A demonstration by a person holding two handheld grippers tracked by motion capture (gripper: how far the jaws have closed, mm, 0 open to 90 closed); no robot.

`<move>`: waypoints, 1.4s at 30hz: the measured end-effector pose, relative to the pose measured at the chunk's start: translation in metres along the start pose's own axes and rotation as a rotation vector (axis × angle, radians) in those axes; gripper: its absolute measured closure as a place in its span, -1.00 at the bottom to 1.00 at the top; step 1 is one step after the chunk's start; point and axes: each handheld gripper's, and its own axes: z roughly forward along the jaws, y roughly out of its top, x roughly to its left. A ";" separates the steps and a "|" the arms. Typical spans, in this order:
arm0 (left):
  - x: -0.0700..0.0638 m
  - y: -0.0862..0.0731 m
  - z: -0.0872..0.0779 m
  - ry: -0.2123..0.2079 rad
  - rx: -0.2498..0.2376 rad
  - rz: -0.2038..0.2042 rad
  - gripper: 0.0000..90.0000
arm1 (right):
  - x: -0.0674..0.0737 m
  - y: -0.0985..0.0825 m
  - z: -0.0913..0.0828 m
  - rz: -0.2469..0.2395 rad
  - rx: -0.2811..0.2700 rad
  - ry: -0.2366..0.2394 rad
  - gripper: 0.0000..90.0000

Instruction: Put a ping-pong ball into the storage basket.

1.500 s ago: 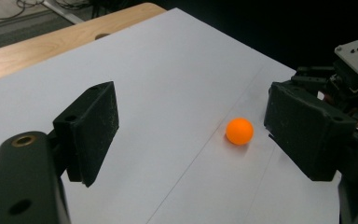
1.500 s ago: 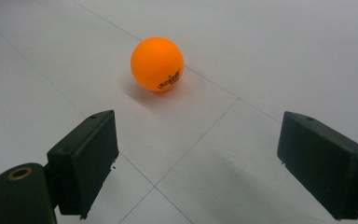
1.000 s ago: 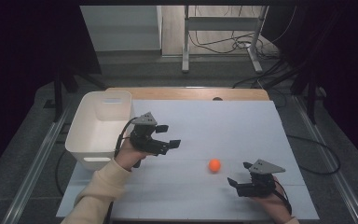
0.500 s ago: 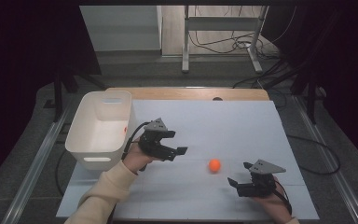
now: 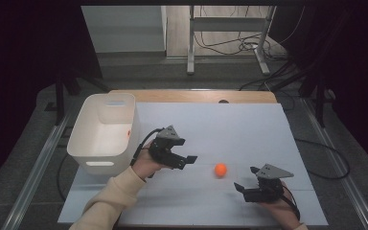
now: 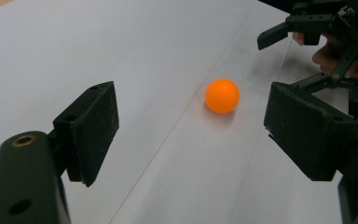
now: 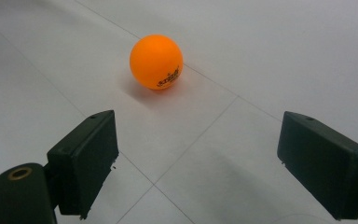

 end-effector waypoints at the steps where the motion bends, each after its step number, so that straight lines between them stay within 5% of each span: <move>1: -0.002 0.000 0.002 0.003 0.006 0.009 -0.59 | 0.000 0.000 0.000 0.000 0.000 -0.001 -0.72; 42: -0.031 0.009 0.057 -0.060 0.100 0.067 -0.59 | 0.000 -0.001 0.000 0.002 0.004 -0.002 -0.72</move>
